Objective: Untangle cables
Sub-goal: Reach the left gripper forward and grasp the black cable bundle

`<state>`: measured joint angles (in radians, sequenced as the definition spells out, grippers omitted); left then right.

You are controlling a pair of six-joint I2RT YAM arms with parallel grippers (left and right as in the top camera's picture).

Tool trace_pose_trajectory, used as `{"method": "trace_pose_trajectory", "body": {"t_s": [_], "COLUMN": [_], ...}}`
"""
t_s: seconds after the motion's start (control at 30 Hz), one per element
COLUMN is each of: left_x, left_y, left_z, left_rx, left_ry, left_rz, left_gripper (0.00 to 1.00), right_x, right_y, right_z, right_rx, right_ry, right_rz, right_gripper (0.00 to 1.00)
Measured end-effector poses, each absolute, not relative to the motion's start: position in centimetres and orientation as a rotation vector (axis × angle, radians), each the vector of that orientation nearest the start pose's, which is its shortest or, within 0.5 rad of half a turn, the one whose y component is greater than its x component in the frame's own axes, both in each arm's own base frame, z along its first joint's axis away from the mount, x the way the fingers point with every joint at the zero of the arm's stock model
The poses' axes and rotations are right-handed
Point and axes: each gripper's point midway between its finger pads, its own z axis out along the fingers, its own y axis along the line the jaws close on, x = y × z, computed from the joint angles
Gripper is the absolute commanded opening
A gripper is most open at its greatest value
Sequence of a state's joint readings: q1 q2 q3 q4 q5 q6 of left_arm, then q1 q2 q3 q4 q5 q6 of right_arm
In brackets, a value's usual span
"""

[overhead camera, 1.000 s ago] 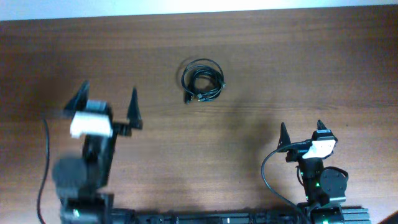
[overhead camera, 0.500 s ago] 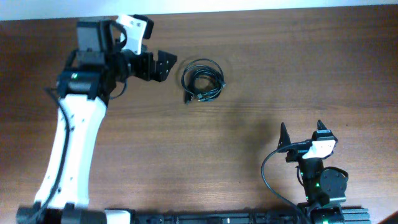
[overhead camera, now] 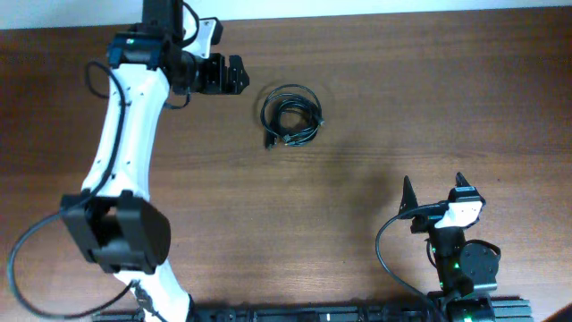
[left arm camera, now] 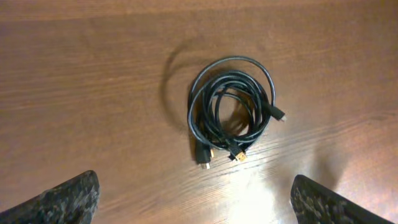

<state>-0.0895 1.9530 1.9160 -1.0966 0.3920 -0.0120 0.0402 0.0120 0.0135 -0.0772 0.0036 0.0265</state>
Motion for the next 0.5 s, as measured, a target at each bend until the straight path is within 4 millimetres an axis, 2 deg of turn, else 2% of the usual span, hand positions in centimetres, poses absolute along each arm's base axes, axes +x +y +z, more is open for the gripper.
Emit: {"method": "trace_pose_trajectory", "body": {"t_s": [0.13, 0.23, 0.3, 0.4, 0.5], "left_x": [47.0, 47.4, 47.3, 48.0, 48.2], "left_y": [-12.5, -13.9, -15.6, -16.5, -16.9], "left_z": [18.1, 15.9, 13.0, 10.8, 7.3], "left_rx": [0.256, 0.283, 0.314, 0.326, 0.309], "left_ry": [2.648, 2.675, 2.726, 2.739, 2.798], "left_rz": [-0.675, -0.717, -0.746, -0.753, -0.740], "left_gripper": [0.98, 0.98, 0.84, 0.62, 0.45], "right_x": [24.6, 24.6, 24.6, 24.6, 24.6], "right_y": [0.9, 0.9, 0.9, 0.9, 0.9], "right_z": [15.8, 15.8, 15.9, 15.8, 15.8], "right_rx": [-0.008, -0.009, -0.008, -0.009, -0.008], "right_ry": [1.647, 1.647, 1.646, 1.647, 1.647], "right_rz": [0.048, 0.048, 0.048, 0.048, 0.048], "right_gripper": [0.98, 0.98, 0.97, 0.98, 0.98]}}
